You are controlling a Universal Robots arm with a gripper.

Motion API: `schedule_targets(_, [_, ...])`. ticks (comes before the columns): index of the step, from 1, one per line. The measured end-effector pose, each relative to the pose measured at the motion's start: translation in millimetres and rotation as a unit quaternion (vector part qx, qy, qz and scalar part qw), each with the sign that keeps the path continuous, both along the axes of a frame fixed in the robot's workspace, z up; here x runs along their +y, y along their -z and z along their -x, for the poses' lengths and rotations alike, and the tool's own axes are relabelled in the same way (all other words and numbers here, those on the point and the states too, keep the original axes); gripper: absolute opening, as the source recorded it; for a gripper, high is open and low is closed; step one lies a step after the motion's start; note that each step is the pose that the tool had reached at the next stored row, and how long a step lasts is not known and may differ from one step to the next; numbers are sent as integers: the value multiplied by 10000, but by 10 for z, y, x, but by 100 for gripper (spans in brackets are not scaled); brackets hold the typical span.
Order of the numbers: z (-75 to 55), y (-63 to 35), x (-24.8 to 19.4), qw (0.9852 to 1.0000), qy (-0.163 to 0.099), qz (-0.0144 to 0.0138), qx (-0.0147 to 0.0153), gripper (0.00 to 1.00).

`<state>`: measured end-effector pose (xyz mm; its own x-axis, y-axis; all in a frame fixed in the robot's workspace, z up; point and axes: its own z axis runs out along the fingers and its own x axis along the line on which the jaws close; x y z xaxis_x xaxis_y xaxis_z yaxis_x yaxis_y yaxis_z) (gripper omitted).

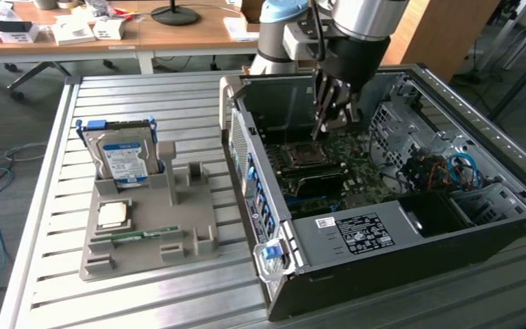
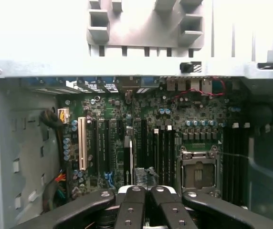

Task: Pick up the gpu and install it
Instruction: 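Press down on the gpu until it lock into place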

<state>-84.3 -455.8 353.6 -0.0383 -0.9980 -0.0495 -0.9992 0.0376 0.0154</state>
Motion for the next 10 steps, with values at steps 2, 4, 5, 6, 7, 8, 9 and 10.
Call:
schedule_targets(2, [0,-64,0,10000,0,0,0,11])
schedule_targets(4, [0,-90,0,10000,0,-1,0,11])
schedule_targets(5, [0,-90,0,10000,0,0,0,11])
schedule_targets(6, [0,-90,0,10000,0,-1,0,11])
schedule_targets(7, [0,-90,0,10000,0,0,0,11])
schedule_targets(8, [0,-90,0,10000,0,0,0,11])
schedule_targets(9, [0,-90,0,10000,0,0,0,11])
schedule_targets(10, [0,-91,0,10000,0,0,0,11])
